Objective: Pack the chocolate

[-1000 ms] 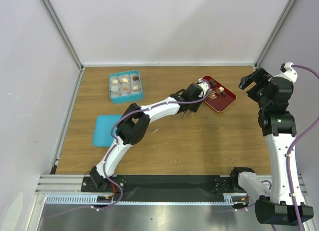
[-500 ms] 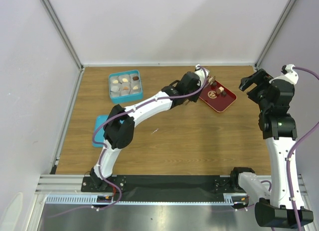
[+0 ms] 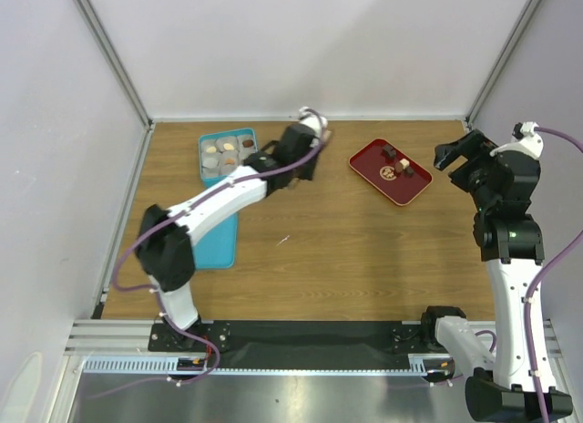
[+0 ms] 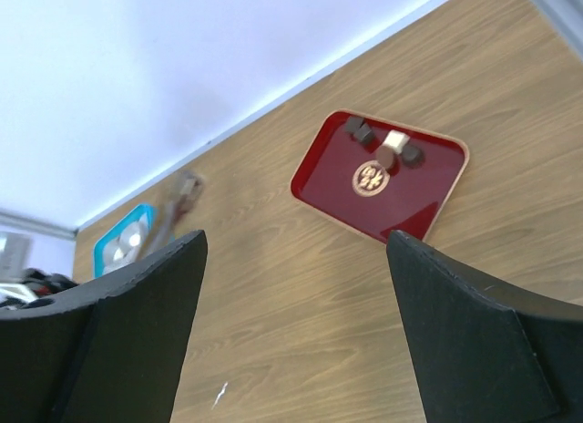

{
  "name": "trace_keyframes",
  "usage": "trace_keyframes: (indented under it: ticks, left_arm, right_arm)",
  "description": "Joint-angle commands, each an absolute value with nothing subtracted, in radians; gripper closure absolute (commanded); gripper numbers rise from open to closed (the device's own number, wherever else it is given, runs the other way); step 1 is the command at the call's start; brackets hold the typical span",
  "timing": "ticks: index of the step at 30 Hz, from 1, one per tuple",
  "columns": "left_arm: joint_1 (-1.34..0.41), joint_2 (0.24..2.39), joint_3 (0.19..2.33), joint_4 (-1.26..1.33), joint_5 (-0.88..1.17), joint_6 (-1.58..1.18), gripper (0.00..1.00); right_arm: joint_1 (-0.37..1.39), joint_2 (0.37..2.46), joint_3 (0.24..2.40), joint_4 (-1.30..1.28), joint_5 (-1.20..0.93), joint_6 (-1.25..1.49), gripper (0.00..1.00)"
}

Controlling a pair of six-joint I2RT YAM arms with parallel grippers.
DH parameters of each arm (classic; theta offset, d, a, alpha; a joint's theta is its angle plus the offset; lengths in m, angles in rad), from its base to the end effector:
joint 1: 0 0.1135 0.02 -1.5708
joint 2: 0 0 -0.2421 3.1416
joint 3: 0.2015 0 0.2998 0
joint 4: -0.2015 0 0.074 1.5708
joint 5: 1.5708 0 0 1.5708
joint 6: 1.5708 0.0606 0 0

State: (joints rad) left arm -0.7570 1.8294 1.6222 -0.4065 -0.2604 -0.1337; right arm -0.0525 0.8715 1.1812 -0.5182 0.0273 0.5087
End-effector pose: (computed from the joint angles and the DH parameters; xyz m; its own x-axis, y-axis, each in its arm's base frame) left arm 0.3669 -0.3252 0.2695 -0.4829 0.2791 -0.8300 0.4502 0.8921 0.0380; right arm 0.2569 -0.0152 0.4176 -0.1420 0.4950 -0.8572 0.1698 0.8653 0.4716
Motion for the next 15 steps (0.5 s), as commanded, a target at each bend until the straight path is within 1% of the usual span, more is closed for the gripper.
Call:
trace_keyframes:
  ticks: [1, 2, 5, 6, 9, 13, 15]
  left_arm:
    - [-0.637, 1.655, 1.501, -0.433, -0.328, -0.221, 0.62]
    - [-0.611, 1.594, 1.436, -0.439, -0.33, -0.233, 0.62]
    - [-0.508, 1.507, 1.341, -0.469, -0.353, -0.264, 0.61]
    - [-0.483, 1.493, 1.326, -0.482, -0.363, -0.271, 0.61]
    - [-0.388, 1.451, 1.275, -0.512, -0.368, -0.294, 0.61]
    - [-0.286, 1.457, 1.253, -0.543, -0.347, -0.325, 0.61]
    - [-0.267, 1.488, 1.259, -0.555, -0.347, -0.327, 0.61]
  right_arm:
    - [-0.028, 0.853, 1.157, -0.486, -0.034, 0.529, 0.13]
    - [-0.017, 0.856, 1.152, -0.485, -0.038, 0.529, 0.13]
    - [-0.003, 0.867, 1.146, -0.485, -0.054, 0.532, 0.13]
    - [0.03, 0.868, 1.147, -0.485, -0.055, 0.531, 0.13]
    - [0.049, 0.877, 1.158, -0.48, -0.054, 0.525, 0.13]
    - [0.057, 0.891, 1.167, -0.48, -0.051, 0.52, 0.12]
    - [0.058, 0.893, 1.166, -0.48, -0.054, 0.519, 0.12]
